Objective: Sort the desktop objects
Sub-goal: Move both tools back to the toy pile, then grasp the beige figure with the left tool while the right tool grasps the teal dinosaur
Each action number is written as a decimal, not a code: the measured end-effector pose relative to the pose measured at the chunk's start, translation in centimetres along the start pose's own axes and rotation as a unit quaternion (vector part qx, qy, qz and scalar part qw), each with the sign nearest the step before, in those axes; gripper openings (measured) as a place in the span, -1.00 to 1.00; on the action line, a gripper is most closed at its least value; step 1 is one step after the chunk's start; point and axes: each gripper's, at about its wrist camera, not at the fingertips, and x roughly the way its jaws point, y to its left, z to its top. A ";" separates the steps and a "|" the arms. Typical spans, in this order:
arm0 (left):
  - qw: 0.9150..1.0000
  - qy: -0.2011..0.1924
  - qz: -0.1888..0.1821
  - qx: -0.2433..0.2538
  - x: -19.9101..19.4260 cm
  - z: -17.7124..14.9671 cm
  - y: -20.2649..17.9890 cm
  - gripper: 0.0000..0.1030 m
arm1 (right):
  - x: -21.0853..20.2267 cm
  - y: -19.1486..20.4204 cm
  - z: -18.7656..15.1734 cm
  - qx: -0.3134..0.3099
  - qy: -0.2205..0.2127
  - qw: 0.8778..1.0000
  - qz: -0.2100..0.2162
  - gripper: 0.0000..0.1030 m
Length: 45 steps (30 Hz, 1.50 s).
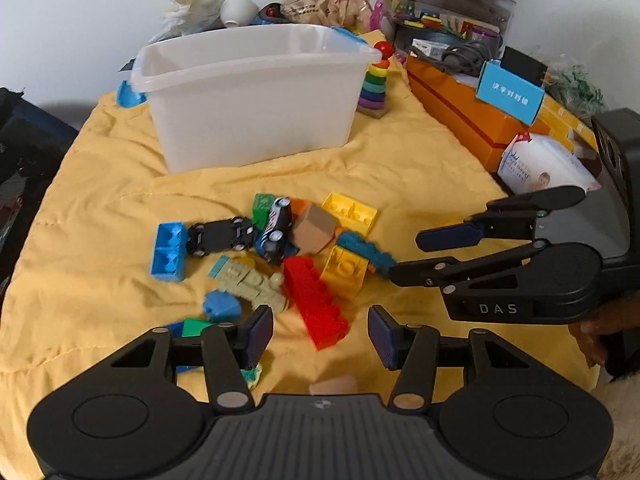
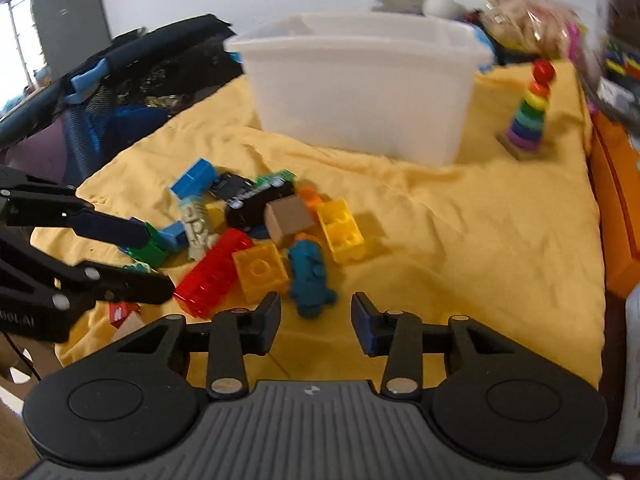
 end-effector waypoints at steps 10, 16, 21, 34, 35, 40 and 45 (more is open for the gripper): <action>0.996 0.012 0.045 -0.072 -1.3 -1.8 3.8 0.10 | 2.5 3.3 -0.2 -0.101 0.021 0.993 -0.050 -0.18; 0.996 0.009 0.044 -0.081 -1.8 -2.3 4.7 0.10 | 2.0 3.6 0.5 -0.107 0.005 0.993 -0.045 -0.17; 0.997 0.012 0.031 -0.070 -1.6 -2.4 4.7 0.10 | 2.4 3.8 1.4 -0.089 0.007 0.996 -0.024 -0.17; 0.999 -0.016 -0.028 -0.038 -1.8 -0.3 3.8 0.10 | 1.9 4.5 1.0 -0.150 0.017 0.985 -0.088 -0.17; 0.998 -0.013 -0.036 -0.046 -1.5 0.0 3.8 0.10 | 1.9 4.5 1.0 -0.152 0.018 0.984 -0.089 -0.17; 0.991 0.041 -0.050 -0.121 2.0 1.5 5.1 0.10 | 3.7 4.1 0.7 -0.163 0.047 0.982 -0.084 -0.17; 0.982 0.067 -0.051 -0.169 5.4 2.5 5.8 0.02 | 5.7 3.0 1.3 -0.164 0.057 0.982 -0.071 -0.45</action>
